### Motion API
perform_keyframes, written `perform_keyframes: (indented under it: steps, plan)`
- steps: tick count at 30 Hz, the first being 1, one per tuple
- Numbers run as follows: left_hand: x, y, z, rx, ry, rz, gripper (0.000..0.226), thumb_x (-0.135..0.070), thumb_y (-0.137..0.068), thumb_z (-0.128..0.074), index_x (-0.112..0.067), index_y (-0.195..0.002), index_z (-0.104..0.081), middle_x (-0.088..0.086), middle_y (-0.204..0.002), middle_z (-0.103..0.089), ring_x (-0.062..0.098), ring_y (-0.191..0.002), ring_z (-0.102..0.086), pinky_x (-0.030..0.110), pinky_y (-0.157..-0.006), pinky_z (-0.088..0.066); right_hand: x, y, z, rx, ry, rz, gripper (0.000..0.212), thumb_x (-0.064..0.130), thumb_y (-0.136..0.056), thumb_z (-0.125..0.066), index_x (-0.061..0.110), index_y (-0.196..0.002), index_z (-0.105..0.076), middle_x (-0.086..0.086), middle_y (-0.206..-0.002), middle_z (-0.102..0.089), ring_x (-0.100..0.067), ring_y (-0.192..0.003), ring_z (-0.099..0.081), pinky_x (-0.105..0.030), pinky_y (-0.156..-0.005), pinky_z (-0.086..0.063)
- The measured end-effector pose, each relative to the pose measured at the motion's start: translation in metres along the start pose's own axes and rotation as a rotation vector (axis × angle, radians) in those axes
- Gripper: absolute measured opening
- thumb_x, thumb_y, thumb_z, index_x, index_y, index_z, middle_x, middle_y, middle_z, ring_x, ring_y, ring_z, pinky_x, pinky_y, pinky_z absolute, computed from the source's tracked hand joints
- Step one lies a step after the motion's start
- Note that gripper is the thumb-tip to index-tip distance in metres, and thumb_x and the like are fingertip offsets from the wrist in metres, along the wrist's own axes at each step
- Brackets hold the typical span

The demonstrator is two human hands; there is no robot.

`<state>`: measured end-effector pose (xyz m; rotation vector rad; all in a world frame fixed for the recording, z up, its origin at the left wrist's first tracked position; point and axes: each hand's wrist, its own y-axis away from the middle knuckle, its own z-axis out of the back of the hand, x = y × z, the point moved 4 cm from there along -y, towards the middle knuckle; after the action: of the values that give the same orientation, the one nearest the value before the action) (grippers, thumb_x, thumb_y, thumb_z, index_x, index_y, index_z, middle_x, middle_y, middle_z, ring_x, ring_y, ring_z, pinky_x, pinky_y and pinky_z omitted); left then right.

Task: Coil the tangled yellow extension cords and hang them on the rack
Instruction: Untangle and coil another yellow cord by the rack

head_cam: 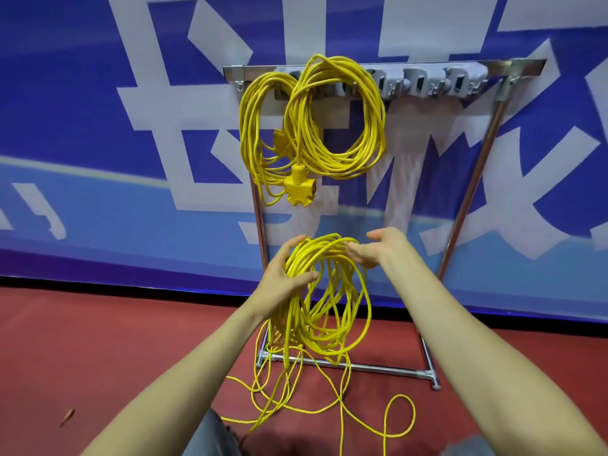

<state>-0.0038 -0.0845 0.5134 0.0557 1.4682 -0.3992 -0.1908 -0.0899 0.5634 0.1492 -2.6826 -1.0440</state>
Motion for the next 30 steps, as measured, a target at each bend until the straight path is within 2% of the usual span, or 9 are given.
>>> perform_keyframes:
  steps: [3,6,8,11,15,17,21,26,30]
  plan:
    - [0.002,-0.002,-0.002,-0.011,0.034,0.022,0.065,-0.001,-0.08,-0.075,-0.03,-0.132,-0.049,-0.004,-0.104,-0.068,0.012,-0.084,-0.064,0.026,-0.073,-0.055,-0.008,-0.008,0.002,-0.019,0.328,0.015,0.048,0.003,-0.095,-0.043,-0.001,-0.14,-0.029,-0.022,-0.143,-0.033,-0.038,-0.125,-0.046,-0.044,-0.097,-0.045]
    - [0.006,-0.007,0.001,-0.046,0.065,0.05,0.065,0.001,-0.079,-0.072,-0.032,-0.13,-0.05,-0.007,-0.086,-0.068,0.01,-0.067,-0.06,0.024,-0.06,-0.051,-0.011,-0.013,0.006,0.008,0.587,0.041,0.026,0.007,-0.094,-0.047,-0.001,-0.119,-0.046,-0.018,-0.113,-0.056,-0.024,-0.112,-0.058,-0.032,-0.086,-0.046]
    - [0.006,-0.01,0.001,-0.056,0.074,0.068,0.062,0.005,-0.082,-0.069,-0.029,-0.131,-0.05,-0.01,-0.08,-0.068,0.007,-0.065,-0.06,0.022,-0.061,-0.049,-0.011,-0.019,0.007,0.038,0.725,0.065,0.007,0.007,-0.093,-0.049,0.0,-0.093,-0.047,-0.014,-0.089,-0.052,-0.02,-0.086,-0.061,-0.029,-0.076,-0.048]
    - [0.004,-0.012,0.001,-0.088,0.142,0.097,0.064,0.007,-0.083,-0.067,-0.022,-0.137,-0.046,-0.01,-0.078,-0.068,0.004,-0.064,-0.062,0.018,-0.06,-0.049,-0.002,-0.027,0.016,0.027,0.956,0.196,0.012,0.008,-0.092,-0.052,0.008,-0.081,-0.047,-0.011,-0.084,-0.047,-0.017,-0.069,-0.051,-0.029,-0.062,-0.047]
    - [-0.002,-0.014,0.004,-0.166,0.234,0.082,0.074,0.004,-0.079,-0.072,-0.021,-0.141,-0.039,0.0,-0.107,-0.067,0.008,-0.089,-0.067,0.022,-0.077,-0.055,-0.011,-0.02,0.033,0.155,1.149,0.424,0.018,0.005,-0.093,-0.047,0.011,-0.076,-0.051,-0.005,-0.071,-0.049,-0.013,-0.055,-0.043,-0.023,-0.053,-0.041]
    - [-0.008,-0.019,0.001,-0.17,0.206,0.044,0.078,0.001,-0.078,-0.075,-0.022,-0.142,-0.037,-0.001,-0.119,-0.062,0.006,-0.099,-0.065,0.02,-0.084,-0.052,-0.029,-0.018,0.045,0.306,1.378,0.388,0.014,0.01,-0.092,-0.052,0.011,-0.08,-0.057,-0.005,-0.071,-0.054,-0.012,-0.055,-0.048,-0.02,-0.05,-0.044]
    - [-0.017,-0.034,-0.004,-0.214,0.207,-0.019,0.084,-0.002,-0.077,-0.077,-0.023,-0.146,-0.032,-0.004,-0.125,-0.061,0.006,-0.109,-0.062,0.016,-0.086,-0.049,-0.063,-0.024,0.067,0.535,1.955,0.362,0.025,0.039,-0.085,-0.067,0.015,-0.082,-0.068,0.0,-0.075,-0.061,-0.01,-0.067,-0.056,-0.022,-0.063,-0.045]
    - [-0.033,-0.043,-0.002,-0.325,0.198,-0.121,0.078,-0.02,-0.073,-0.083,-0.038,-0.133,-0.038,0.008,-0.143,-0.048,0.016,-0.124,-0.055,0.019,-0.09,-0.049,-0.081,-0.032,0.067,0.362,1.84,0.885,0.044,0.049,-0.073,-0.073,0.007,-0.067,-0.06,-0.001,-0.059,-0.048,-0.014,-0.06,-0.044,-0.035,-0.058,-0.034]
    - [-0.054,-0.052,0.004,-0.311,0.312,-0.136,0.079,-0.017,-0.071,-0.08,-0.031,-0.136,-0.037,0.011,-0.137,-0.055,0.02,-0.121,-0.059,0.033,-0.099,-0.049,-0.088,-0.035,0.074,0.392,1.645,1.025,0.015,0.028,-0.081,-0.068,0.015,-0.083,-0.06,0.001,-0.065,-0.059,-0.016,-0.063,-0.054,-0.038,-0.068,-0.048]
